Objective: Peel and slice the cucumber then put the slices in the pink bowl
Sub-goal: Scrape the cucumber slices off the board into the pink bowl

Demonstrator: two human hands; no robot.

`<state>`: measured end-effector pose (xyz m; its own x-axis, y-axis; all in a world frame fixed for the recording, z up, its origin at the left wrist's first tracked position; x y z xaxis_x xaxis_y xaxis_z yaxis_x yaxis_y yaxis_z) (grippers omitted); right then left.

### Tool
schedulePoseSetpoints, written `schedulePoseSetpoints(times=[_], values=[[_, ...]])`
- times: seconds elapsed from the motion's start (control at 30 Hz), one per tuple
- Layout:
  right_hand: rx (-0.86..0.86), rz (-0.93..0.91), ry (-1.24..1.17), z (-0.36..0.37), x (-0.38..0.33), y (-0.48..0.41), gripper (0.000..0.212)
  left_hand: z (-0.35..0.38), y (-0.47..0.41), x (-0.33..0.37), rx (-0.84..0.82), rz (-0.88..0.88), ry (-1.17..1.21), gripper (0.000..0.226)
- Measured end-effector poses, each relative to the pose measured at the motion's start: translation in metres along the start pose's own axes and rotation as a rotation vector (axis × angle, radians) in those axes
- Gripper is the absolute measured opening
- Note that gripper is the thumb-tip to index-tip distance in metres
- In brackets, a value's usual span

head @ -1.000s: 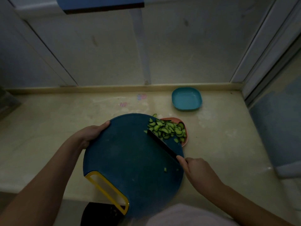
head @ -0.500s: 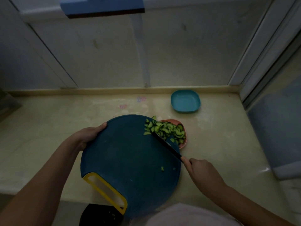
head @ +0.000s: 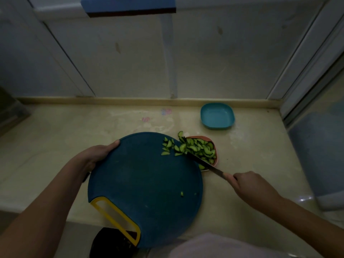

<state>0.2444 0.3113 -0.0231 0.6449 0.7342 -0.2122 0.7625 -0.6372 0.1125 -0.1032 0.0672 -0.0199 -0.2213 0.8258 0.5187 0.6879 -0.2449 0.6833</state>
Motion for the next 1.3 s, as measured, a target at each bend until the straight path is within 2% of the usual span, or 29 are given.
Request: schedulePoseSetpoints(times=[0.17,0.3,0.43,0.6,0.7,0.8,0.93,1.0,1.1,1.2,1.3], values=[[-0.031,0.041,0.027,-0.012,0.014,-0.007,0.06,-0.001,-0.002,-0.004,-0.002,-0.016,0.007,0.061],[-0.084,0.047,0.031,-0.019,0.023,-0.008,0.06,-0.014,-0.002,-0.009,0.011,-0.027,-0.027,0.078],[-0.114,0.009,0.065,-0.035,0.023,-0.013,0.062,-0.027,0.002,-0.013,0.024,-0.026,-0.027,0.071],[-0.049,-0.041,0.086,-0.054,0.013,-0.03,0.062,-0.042,-0.002,-0.024,0.024,-0.049,0.016,0.085],[0.012,-0.057,0.067,-0.058,0.001,-0.044,0.063,-0.038,0.003,-0.023,0.026,-0.042,0.013,0.08],[0.008,-0.046,-0.069,-0.046,-0.021,-0.054,0.061,-0.027,0.007,-0.02,0.028,-0.046,0.006,0.069],[-0.033,-0.001,-0.213,-0.023,-0.044,-0.061,0.063,-0.015,0.004,-0.025,0.01,-0.061,0.017,0.082],[-0.029,0.025,-0.251,-0.018,-0.045,-0.06,0.063,-0.009,0.005,-0.025,-0.005,-0.065,0.029,0.082],[-0.037,0.033,-0.254,-0.007,-0.047,-0.054,0.059,-0.008,0.007,-0.025,-0.01,-0.061,0.033,0.075],[-0.056,0.042,-0.23,0.004,-0.048,-0.05,0.059,-0.023,0.007,-0.032,0.008,-0.063,0.025,0.083],[-0.06,0.047,-0.172,0.004,-0.044,-0.047,0.058,-0.036,0.008,-0.041,0.021,-0.075,0.051,0.077]])
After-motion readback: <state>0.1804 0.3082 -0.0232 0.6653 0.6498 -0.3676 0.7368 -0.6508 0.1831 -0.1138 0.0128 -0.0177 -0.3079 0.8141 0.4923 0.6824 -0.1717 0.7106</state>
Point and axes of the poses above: each hand's wrist, its own y-axis away from the middle knuckle, its own z-axis out of the palm, x = y × z, the point moved 7 cm from there along -y, towards the middle knuckle, and after that the axes turned 9 degrees about x, right-handed, at the moved point
